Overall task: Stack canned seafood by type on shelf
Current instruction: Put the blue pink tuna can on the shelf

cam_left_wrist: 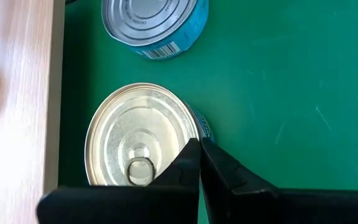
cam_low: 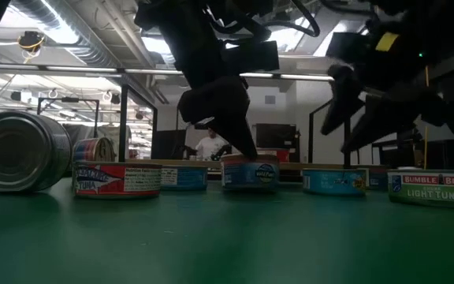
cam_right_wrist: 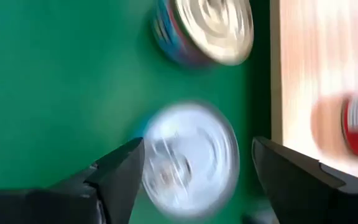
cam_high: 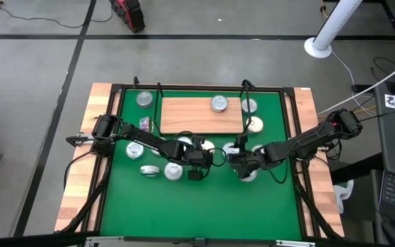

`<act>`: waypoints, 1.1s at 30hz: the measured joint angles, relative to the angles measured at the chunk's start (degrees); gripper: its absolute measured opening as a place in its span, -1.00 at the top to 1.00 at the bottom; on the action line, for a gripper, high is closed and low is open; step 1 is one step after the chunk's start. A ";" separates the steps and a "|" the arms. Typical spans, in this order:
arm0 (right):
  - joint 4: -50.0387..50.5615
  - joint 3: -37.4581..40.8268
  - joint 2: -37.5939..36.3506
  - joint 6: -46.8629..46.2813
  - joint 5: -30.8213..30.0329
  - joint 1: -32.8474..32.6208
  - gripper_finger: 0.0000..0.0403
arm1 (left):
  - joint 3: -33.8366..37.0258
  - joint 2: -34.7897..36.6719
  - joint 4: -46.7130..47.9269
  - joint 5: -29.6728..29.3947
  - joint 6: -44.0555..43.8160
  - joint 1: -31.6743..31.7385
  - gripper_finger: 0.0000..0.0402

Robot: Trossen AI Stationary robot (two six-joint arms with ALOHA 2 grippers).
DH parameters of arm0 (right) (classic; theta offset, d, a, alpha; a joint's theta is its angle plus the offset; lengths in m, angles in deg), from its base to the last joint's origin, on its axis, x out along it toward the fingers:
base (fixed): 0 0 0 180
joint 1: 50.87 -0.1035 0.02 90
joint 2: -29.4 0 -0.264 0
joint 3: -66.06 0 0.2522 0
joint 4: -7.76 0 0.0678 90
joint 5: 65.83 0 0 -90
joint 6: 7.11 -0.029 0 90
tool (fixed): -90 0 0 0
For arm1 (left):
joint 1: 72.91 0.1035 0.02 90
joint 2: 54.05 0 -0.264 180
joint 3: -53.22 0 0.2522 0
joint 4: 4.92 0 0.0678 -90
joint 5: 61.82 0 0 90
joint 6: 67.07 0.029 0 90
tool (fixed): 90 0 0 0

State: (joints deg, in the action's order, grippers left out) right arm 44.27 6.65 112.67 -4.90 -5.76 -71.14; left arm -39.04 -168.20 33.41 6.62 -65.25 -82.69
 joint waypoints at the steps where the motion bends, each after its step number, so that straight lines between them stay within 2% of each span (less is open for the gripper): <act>1: -2.96 0.47 0.00 1.30 -0.19 -0.63 -0.47 | 0.01 0.00 -0.04 0.00 -0.45 0.00 1.00; 6: -13.51 2.34 0.64 6.25 -3.05 -3.22 -0.47 | 0.02 1.15 -0.38 0.13 -2.14 0.00 1.00; 10: -15.99 2.51 3.03 7.11 -4.13 -3.38 -0.47 | 0.04 2.59 -1.43 0.48 -3.40 0.00 1.00; 17: -22.98 2.53 8.03 10.37 -10.67 -3.35 -0.47 | 0.11 3.28 -1.60 1.68 -4.34 0.01 1.00; 24: -28.10 2.51 10.93 15.92 -10.60 -3.37 -0.47 | 0.11 3.26 -3.44 3.85 -5.54 0.15 1.00; 33: -29.25 2.49 12.02 16.31 -8.04 -3.37 -0.47 | 0.11 3.23 -4.80 6.21 -7.27 1.07 1.00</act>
State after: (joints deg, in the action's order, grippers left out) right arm 15.03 9.14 124.68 11.41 -13.80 -74.51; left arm -38.94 -164.97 28.61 12.83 -72.51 -81.62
